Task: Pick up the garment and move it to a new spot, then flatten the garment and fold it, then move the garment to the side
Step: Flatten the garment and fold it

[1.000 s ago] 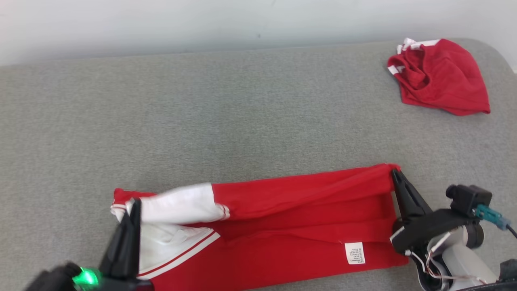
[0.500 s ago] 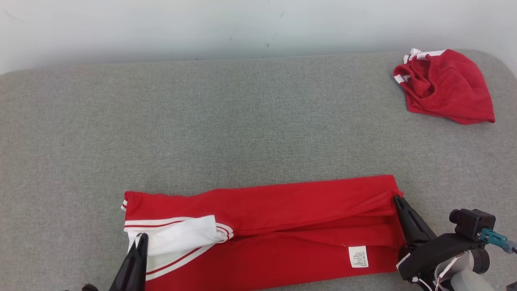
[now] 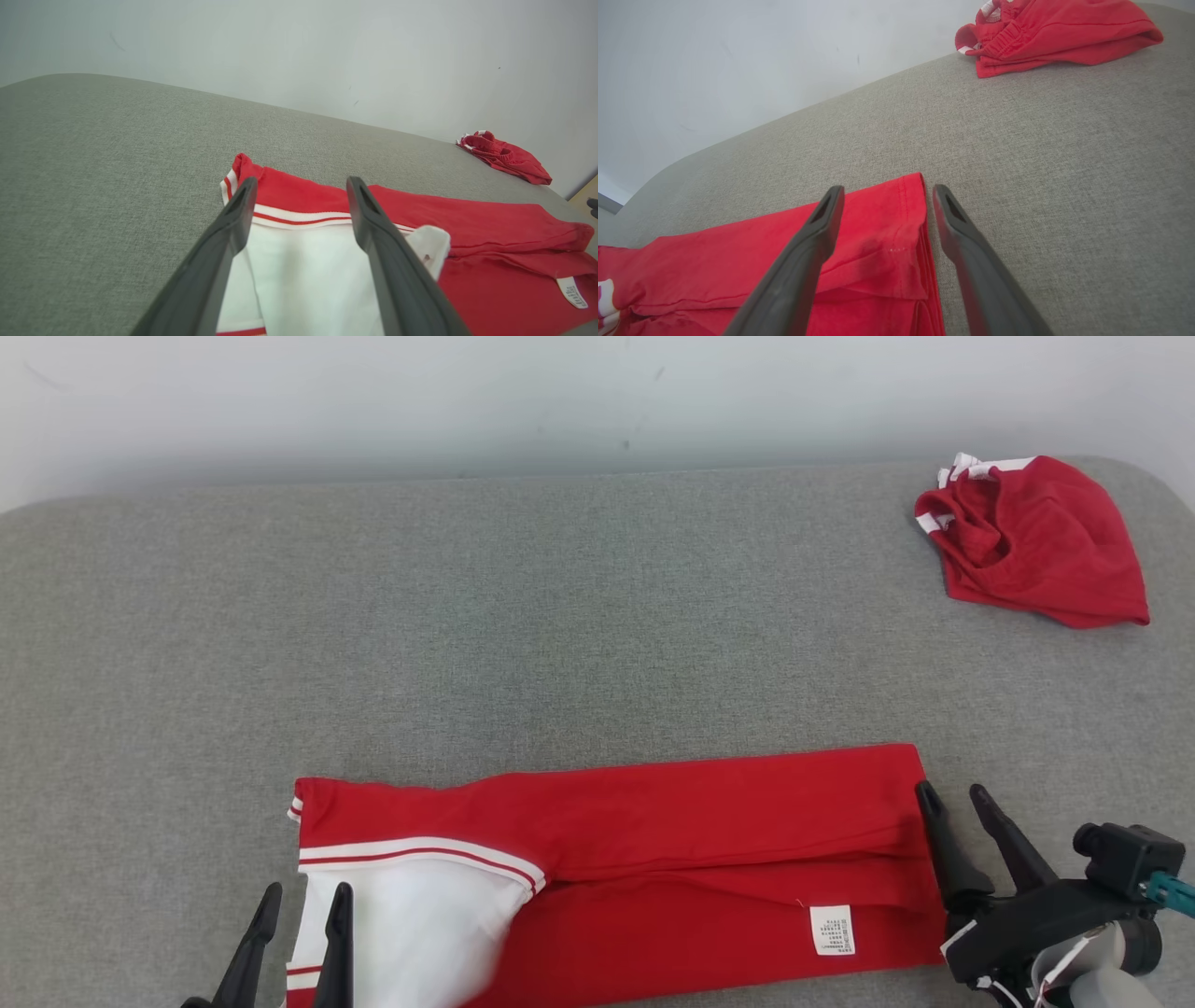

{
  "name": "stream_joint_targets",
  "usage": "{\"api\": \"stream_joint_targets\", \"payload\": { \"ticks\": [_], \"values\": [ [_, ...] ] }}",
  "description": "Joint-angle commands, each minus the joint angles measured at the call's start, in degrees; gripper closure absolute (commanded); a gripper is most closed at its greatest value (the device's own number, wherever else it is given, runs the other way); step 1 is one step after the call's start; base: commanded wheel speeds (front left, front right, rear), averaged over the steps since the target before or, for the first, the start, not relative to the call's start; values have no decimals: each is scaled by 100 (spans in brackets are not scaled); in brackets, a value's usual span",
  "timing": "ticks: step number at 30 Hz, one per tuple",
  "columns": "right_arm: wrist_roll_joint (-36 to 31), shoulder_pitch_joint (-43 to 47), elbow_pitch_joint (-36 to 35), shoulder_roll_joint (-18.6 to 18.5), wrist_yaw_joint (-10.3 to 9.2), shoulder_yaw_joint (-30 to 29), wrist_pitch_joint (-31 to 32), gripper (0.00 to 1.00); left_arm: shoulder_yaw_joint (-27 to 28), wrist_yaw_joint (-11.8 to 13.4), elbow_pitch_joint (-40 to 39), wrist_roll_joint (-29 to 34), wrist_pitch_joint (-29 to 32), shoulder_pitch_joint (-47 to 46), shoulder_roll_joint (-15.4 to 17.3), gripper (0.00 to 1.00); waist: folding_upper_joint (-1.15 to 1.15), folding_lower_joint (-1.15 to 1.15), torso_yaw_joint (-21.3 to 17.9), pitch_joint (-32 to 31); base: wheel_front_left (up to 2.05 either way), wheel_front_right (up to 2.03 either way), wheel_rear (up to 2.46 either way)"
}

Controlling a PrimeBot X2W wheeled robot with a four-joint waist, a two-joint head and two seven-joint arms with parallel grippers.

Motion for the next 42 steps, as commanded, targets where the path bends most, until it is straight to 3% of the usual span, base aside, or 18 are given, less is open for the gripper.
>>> {"api": "stream_joint_targets", "payload": {
  "ticks": [1, 8, 19, 32, 33, 35, 42],
  "values": [
    [-2, 82, -52, 8, -4, -56, -28, 0, 26, -10, -21, 49, -18, 32, -36, 0, 0, 0, 19, -7, 0, 0, 0],
    [-306, 132, 55, 108, -3, -298, 119, 0, 198, -31, -117, 195, -18, 60, -102, 0, 0, 0, 60, -66, 0, 0, 0],
    [-853, -35, 824, 523, -3, -686, 559, 0, 347, 53, -187, 398, -18, 26, -169, 0, 0, 0, 168, -107, 0, 0, 0],
    [-846, -188, 1330, 820, -3, -621, 855, 2, 309, 132, -207, 289, -19, -29, -171, 0, 0, 0, 252, -57, 0, 0, 0],
    [-816, -205, 1342, 843, -3, -584, 871, 55, 308, 133, -199, 288, -19, -32, -171, 0, 0, 0, 259, -56, 0, 0, 0],
    [-757, -222, 1334, 861, -1, -518, 873, 100, 305, 140, -192, 278, -19, -40, -171, 0, 0, 0, 273, -57, 0, 0, 0],
    [-646, -320, 1277, 645, -4, -538, 683, 100, 345, 186, -222, 227, -19, 1, -172, 0, 0, 0, 225, -85, 0, 0, 0]
  ]
}}
